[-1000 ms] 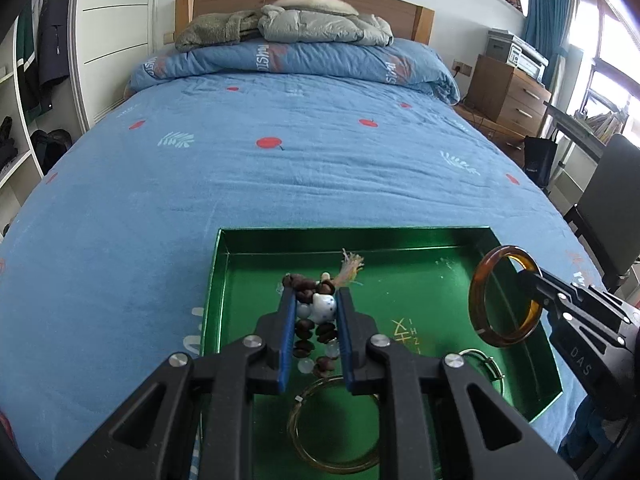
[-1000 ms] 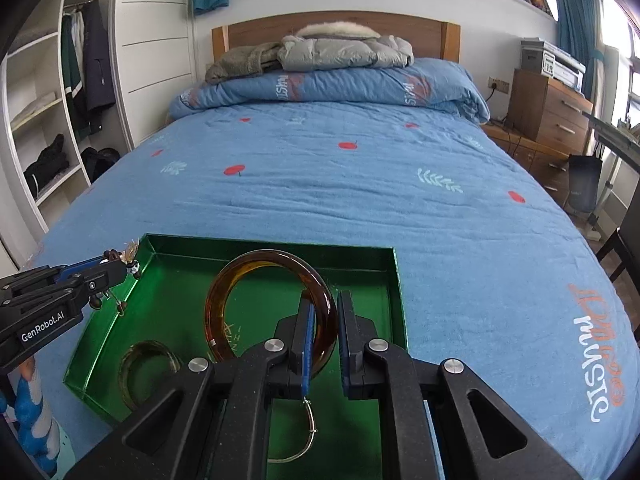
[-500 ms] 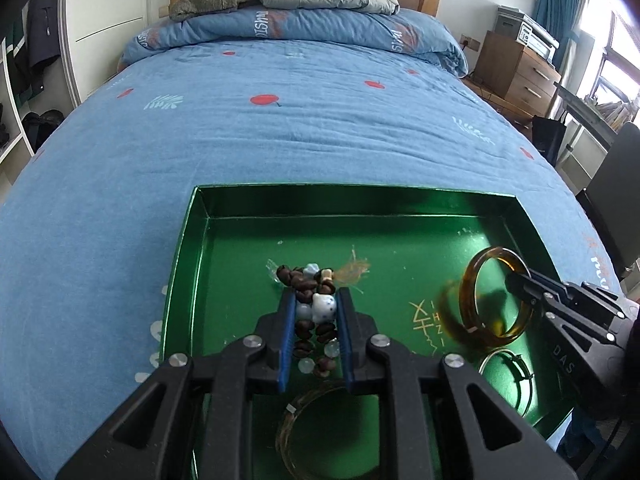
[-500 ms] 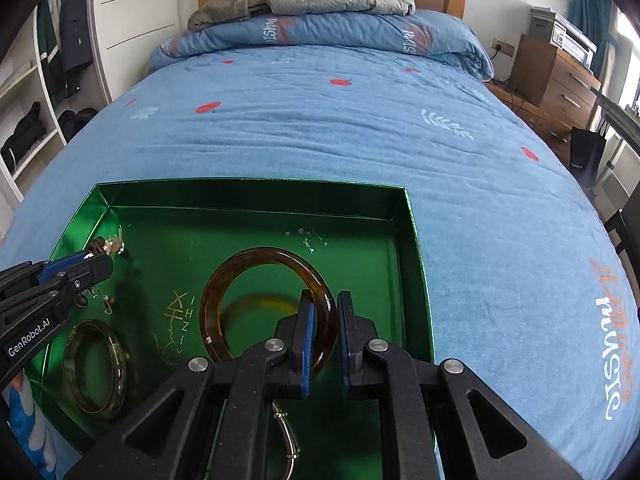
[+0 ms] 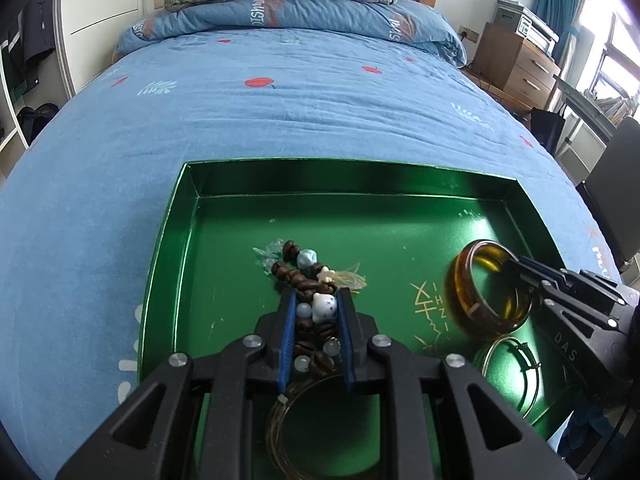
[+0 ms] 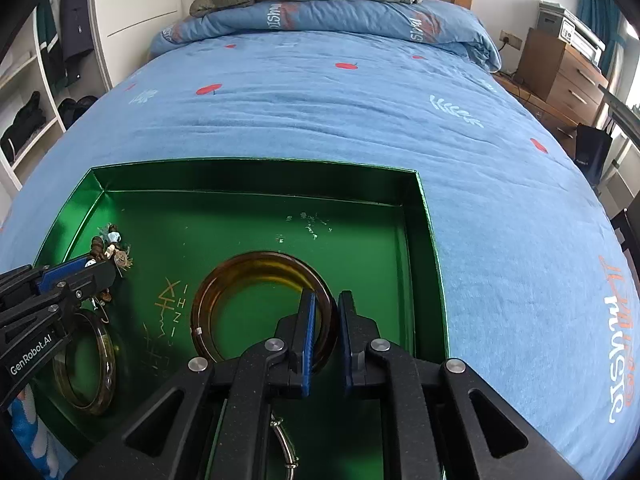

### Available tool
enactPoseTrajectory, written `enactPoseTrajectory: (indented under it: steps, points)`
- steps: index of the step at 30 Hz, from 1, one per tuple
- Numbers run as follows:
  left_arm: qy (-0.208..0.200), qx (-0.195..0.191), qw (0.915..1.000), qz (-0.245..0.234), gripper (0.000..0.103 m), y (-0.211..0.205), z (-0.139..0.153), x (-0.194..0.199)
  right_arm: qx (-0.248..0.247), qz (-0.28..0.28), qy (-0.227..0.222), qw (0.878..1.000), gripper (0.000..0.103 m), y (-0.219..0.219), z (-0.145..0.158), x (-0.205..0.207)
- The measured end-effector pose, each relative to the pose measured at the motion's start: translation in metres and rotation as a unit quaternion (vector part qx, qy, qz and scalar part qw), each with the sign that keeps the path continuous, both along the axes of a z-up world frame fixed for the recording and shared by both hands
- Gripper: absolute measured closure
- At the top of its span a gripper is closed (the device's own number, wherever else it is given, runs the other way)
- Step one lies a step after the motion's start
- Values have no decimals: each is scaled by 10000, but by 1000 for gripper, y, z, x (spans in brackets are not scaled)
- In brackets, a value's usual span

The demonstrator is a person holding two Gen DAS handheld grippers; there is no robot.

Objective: Organize jewelry
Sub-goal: 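Lower both items into the green tray and open both tools, then withdraw both tools from the tray back over the jewelry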

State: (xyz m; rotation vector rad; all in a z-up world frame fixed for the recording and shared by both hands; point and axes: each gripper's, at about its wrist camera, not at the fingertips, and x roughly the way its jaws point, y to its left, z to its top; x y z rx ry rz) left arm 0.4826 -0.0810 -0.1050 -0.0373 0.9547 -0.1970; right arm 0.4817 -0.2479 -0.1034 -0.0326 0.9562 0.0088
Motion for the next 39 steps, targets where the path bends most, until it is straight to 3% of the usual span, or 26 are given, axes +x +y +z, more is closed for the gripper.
enactPoseTrajectory:
  steps: [2, 6, 11, 16, 29, 39]
  points:
    - [7, -64, 10000, 13, 84, 2, 0, 0, 27, 31, 5, 10000, 89, 0, 0, 0]
    - [-12, 2, 10000, -23, 80, 3, 4, -1, 49, 95, -15, 9999, 69, 2, 3, -3]
    - [-236, 5, 9997, -22, 75, 5, 22, -8, 127, 86, -216, 9996, 61, 0, 16, -15]
    - [-491, -11, 9988, -79, 69, 10, 48, -25, 181, 3, -460, 9988, 59, -4, 39, -32]
    - [-1009, -90, 9948, 68, 65, 32, 140, -90, 249, -27, -1108, 9935, 51, -11, 125, -102]
    - [-1329, -131, 9910, 98, 62, 41, 191, -149, 335, -14, -1545, 9874, 49, -16, 180, -164]
